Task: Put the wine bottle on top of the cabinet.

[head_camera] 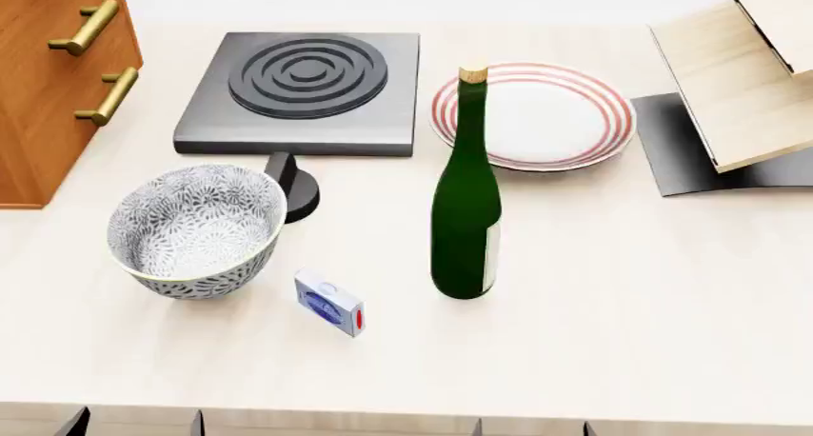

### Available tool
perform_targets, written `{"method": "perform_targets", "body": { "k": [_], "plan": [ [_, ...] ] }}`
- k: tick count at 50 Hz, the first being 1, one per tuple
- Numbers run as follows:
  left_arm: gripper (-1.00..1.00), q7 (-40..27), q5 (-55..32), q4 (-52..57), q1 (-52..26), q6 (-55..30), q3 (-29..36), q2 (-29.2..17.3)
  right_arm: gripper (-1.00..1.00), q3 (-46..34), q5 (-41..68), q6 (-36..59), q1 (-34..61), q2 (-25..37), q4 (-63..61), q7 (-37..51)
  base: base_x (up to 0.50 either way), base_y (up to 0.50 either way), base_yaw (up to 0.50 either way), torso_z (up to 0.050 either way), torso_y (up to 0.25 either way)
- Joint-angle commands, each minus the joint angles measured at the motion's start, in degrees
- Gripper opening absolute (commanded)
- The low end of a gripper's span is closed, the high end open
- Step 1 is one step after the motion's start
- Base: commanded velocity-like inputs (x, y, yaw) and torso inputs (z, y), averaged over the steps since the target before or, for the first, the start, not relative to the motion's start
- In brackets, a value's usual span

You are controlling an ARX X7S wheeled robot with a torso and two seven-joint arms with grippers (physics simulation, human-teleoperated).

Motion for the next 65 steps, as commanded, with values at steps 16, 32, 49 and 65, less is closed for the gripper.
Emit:
{"method": "perform_targets", "body": {
  "k": [16, 32, 49, 65],
  "plan": [
    [1.00, -2.93, -4.16, -0.32, 0.02, -0.01, 2.97, -2.82, 1.00, -3.52, 2.73, 0.63, 0.06, 2.95, -0.07, 3.72, 0.00, 0.00, 0.00, 0.000, 0.000],
    [1.00, -6.03, -4.03, 6.72, 0.75, -2.65, 4.46, -4.81, 1.00, -6.89, -1.61, 0.47, -0.01, 4.90, -3.81, 7.29, 0.00, 0.00, 0.00, 0.000, 0.000],
    [1.00, -7.93, 0.27, 28.56, 0.71, -14.17, 8.68, -7.24, 1.00, -8.19, -0.97, 12.44, -2.24, 6.35, -29.35, 7.87, 0.00, 0.00, 0.00, 0.000, 0.000],
    [1.00, -8.44, 0.71, 50.37, -2.56, -29.22, 10.39, -8.28, 1.00, -7.61, 1.16, 21.54, -1.22, 7.88, -44.84, 8.35, 0.00, 0.00, 0.00, 0.000, 0.000]
  ]
}}
